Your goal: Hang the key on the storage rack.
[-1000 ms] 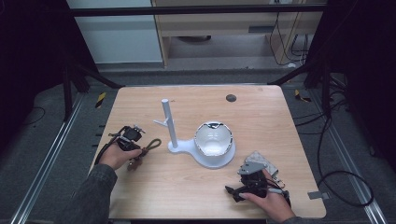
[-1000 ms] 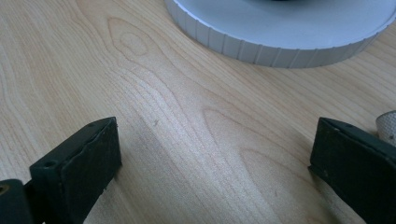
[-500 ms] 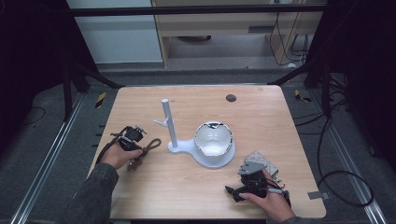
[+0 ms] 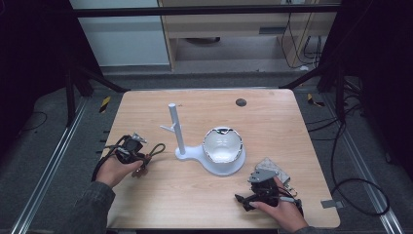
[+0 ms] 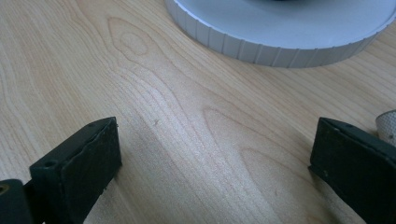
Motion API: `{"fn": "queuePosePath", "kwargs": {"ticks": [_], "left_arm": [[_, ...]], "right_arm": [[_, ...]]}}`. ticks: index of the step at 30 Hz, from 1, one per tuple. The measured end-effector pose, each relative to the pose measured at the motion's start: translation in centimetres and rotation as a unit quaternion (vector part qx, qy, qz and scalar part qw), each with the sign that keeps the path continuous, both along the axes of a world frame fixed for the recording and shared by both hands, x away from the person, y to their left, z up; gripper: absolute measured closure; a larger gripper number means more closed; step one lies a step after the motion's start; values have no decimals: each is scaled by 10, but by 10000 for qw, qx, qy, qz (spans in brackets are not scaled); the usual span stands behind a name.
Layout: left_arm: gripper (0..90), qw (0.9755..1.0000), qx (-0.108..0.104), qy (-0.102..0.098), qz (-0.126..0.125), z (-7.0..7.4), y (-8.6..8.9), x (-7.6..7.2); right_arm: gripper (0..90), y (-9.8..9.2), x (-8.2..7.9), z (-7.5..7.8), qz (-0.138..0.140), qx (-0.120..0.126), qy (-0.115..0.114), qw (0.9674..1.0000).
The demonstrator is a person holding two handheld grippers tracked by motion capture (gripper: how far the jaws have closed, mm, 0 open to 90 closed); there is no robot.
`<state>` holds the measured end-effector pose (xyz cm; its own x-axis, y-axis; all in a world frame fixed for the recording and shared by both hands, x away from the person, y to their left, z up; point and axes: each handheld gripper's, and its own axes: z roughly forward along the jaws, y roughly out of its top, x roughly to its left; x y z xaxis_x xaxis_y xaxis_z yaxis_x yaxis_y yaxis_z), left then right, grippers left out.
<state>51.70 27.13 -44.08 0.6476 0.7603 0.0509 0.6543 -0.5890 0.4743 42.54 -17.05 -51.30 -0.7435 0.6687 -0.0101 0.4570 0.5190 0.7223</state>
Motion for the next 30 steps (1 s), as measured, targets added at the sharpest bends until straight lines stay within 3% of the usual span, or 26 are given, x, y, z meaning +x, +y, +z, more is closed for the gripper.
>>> {"fn": "queuePosePath", "kwargs": {"ticks": [6,8,12,17,20,23,24,25,26,27,30], "left_arm": [[655,9980,-383,-494,-67,12,3,-29],[655,9963,-551,-653,-68,16,2,-37],[655,9930,-632,-984,-161,25,-3,-50],[656,9862,-849,-1403,-220,34,-10,-64],[656,9828,-970,-1551,-252,37,-13,-70],[656,9779,-1111,-1747,-291,41,-18,-81],[656,9779,-1111,-1747,-291,41,-18,-81],[656,9759,-1195,-1797,-333,43,-20,-86],[656,9759,-1195,-1797,-333,43,-20,-86],[656,9736,-1259,-1870,-365,45,-23,-91],[656,9718,-1292,-1931,-397,47,-24,-94]], "right_arm": [[18,0,0,0,5,0,-5,10000],[18,0,0,0,0,1,1,10000],[18,0,0,0,1,0,1,10000],[18,0,0,0,0,0,1,10000],[18,0,0,0,4,-3,0,10000],[18,0,0,0,3,-4,0,10000],[18,0,0,0,3,-4,0,10000],[18,0,0,0,3,-3,1,10000],[18,0,0,0,3,-3,1,10000],[18,0,0,0,3,-4,1,10000],[18,0,0,0,3,-3,0,10000]]}}
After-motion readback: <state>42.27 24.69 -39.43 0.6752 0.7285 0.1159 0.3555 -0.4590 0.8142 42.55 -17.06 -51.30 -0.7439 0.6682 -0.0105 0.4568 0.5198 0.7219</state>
